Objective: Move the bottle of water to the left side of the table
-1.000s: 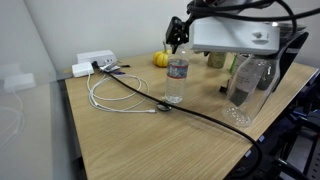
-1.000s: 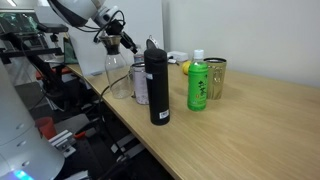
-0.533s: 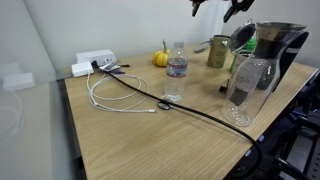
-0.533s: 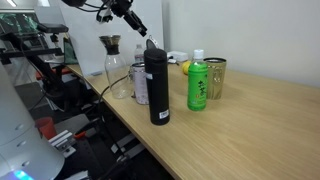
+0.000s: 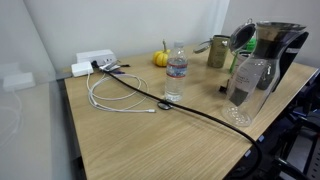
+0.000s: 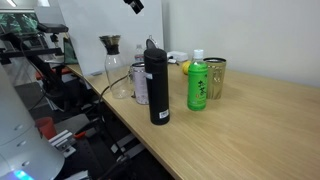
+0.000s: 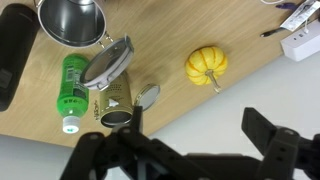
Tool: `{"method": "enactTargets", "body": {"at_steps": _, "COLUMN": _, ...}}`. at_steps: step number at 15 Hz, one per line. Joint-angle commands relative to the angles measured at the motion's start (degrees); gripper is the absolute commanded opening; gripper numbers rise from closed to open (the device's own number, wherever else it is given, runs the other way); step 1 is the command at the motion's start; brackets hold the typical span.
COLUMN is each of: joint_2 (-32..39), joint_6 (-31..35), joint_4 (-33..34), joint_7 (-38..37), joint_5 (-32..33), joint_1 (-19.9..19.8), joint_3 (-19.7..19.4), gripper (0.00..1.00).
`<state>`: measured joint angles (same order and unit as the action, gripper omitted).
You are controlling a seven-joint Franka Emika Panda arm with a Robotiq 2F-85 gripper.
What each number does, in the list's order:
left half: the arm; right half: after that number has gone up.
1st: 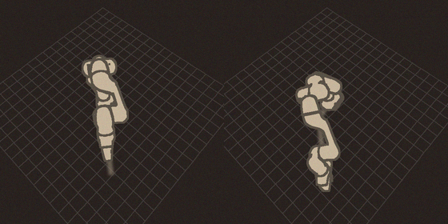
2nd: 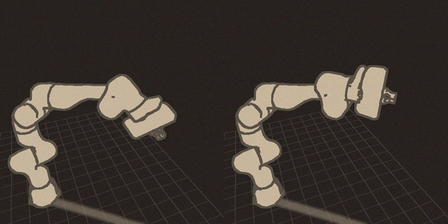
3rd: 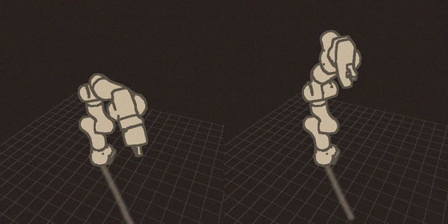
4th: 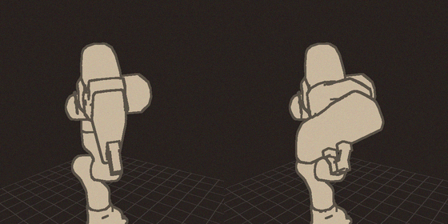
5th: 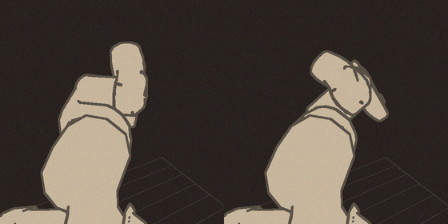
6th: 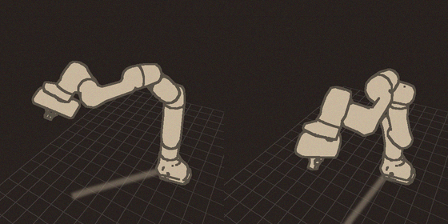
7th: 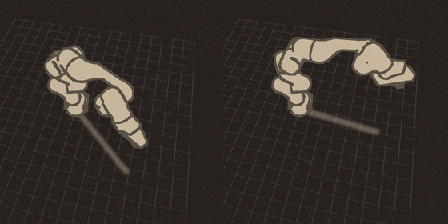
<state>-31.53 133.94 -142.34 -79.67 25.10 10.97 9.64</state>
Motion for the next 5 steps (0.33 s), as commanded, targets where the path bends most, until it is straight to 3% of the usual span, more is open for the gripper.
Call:
{"method": "enactTargets", "body": {"at_steps": 1, "joint_2": -0.1, "joint_6": 0.6, "joint_4": -0.2, "joint_7": 1.8, "joint_5": -2.4, "joint_1": -3.5, "joint_3": 2.9, "gripper": 1.00}}
{"method": "enactTargets", "body": {"at_steps": 5, "joint_2": 0.5, "joint_6": 0.6, "joint_4": -0.2, "joint_7": 1.7, "joint_5": -2.3, "joint_1": -3.6, "joint_3": 2.9, "gripper": 1.00}}
